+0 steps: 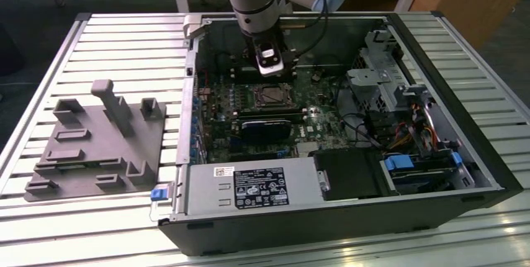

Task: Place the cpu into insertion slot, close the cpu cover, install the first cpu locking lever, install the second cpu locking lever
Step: 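Install the first cpu locking lever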

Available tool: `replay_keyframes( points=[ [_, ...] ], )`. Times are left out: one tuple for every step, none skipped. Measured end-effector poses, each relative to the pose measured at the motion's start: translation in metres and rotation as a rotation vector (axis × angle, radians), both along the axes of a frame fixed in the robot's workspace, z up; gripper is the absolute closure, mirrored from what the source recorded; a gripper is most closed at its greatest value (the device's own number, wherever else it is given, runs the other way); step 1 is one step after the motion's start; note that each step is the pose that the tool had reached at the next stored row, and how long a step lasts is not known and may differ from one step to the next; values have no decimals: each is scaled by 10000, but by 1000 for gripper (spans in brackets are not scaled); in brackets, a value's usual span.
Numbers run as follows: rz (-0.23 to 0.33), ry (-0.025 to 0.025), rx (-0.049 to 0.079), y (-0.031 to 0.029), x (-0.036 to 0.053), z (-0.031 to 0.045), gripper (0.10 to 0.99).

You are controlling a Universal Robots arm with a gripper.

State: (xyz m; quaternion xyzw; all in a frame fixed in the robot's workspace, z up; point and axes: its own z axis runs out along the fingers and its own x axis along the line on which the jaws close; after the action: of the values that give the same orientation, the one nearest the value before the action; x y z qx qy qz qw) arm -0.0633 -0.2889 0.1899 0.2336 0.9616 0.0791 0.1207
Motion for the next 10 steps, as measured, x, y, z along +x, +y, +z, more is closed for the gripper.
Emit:
replay_keyframes(
  points=[
    [0, 0, 0, 0, 0, 0, 980],
    [0, 1, -1, 0, 1, 0, 980],
    [1, 1, -1, -1, 2, 0, 980],
    [1, 1, -1, -2, 3, 0, 980],
    [1, 1, -1, -3, 4, 0, 980],
    [1, 0, -1, -4, 5, 0, 980],
    [1, 0, -1, -5, 6, 0, 980],
    [0, 0, -2, -6, 7, 0, 980],
    [1, 0, -2, -7, 8, 0, 980],
    [1, 0, -1, -9, 9, 0, 980]
  ],
)
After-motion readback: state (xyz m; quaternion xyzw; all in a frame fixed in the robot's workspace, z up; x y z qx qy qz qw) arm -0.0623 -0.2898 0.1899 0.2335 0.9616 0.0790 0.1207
